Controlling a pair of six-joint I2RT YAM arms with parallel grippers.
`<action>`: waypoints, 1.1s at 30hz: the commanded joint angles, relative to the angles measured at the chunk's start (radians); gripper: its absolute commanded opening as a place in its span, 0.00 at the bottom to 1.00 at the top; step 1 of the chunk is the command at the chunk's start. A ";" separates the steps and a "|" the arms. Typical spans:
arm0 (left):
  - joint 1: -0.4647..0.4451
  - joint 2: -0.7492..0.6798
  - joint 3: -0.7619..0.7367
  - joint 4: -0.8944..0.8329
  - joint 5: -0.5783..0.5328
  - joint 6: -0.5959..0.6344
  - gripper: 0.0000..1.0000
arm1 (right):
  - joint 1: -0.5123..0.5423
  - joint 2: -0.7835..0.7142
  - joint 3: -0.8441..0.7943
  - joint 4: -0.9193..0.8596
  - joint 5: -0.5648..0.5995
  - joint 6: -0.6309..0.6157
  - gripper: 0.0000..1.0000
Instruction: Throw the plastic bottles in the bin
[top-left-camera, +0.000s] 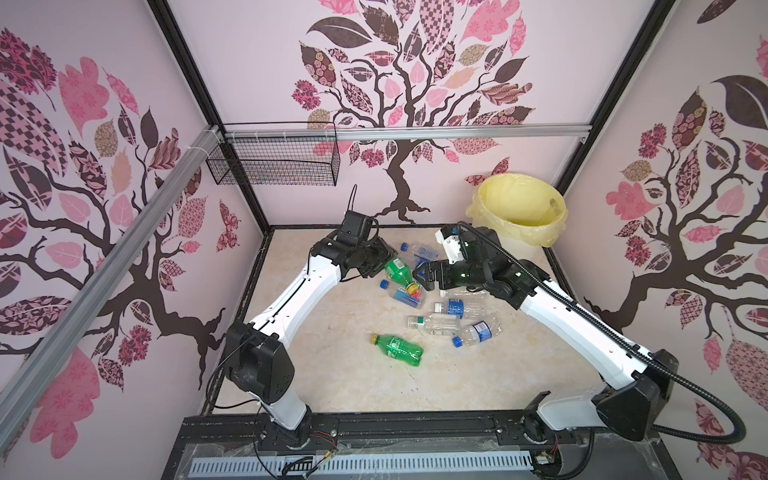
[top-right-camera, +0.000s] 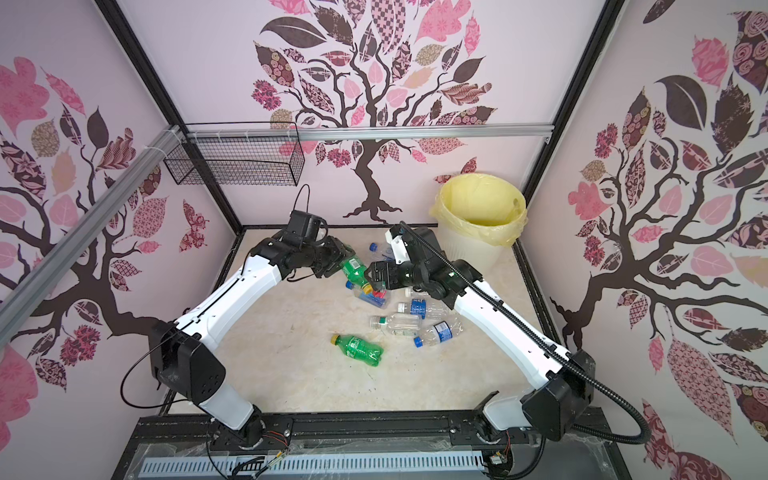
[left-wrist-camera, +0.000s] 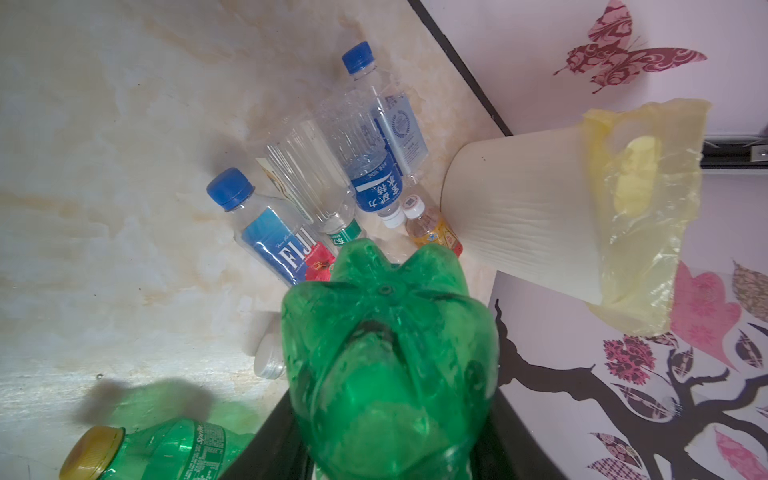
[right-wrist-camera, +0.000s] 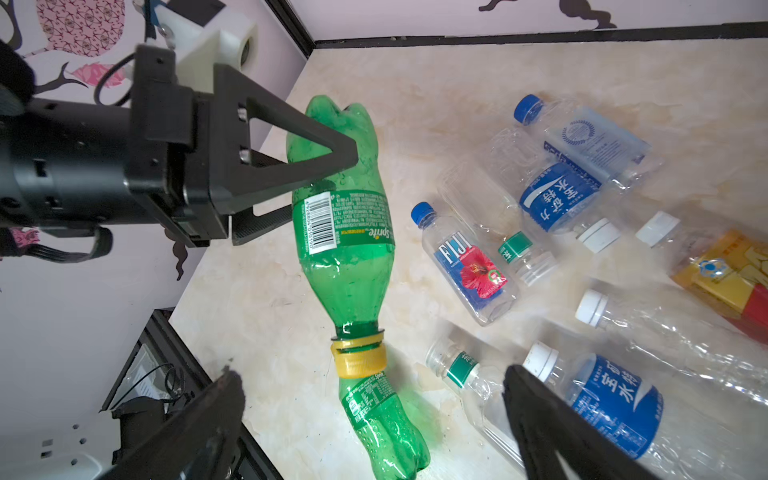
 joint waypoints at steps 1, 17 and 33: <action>-0.019 -0.040 0.058 0.048 0.023 -0.031 0.43 | 0.002 0.020 0.018 0.032 -0.056 0.038 0.99; -0.090 -0.088 0.063 0.093 0.032 -0.094 0.43 | 0.001 0.056 -0.044 0.135 -0.116 0.075 0.80; -0.090 -0.069 0.084 0.078 0.047 -0.113 0.50 | 0.003 0.042 -0.076 0.194 -0.127 0.086 0.50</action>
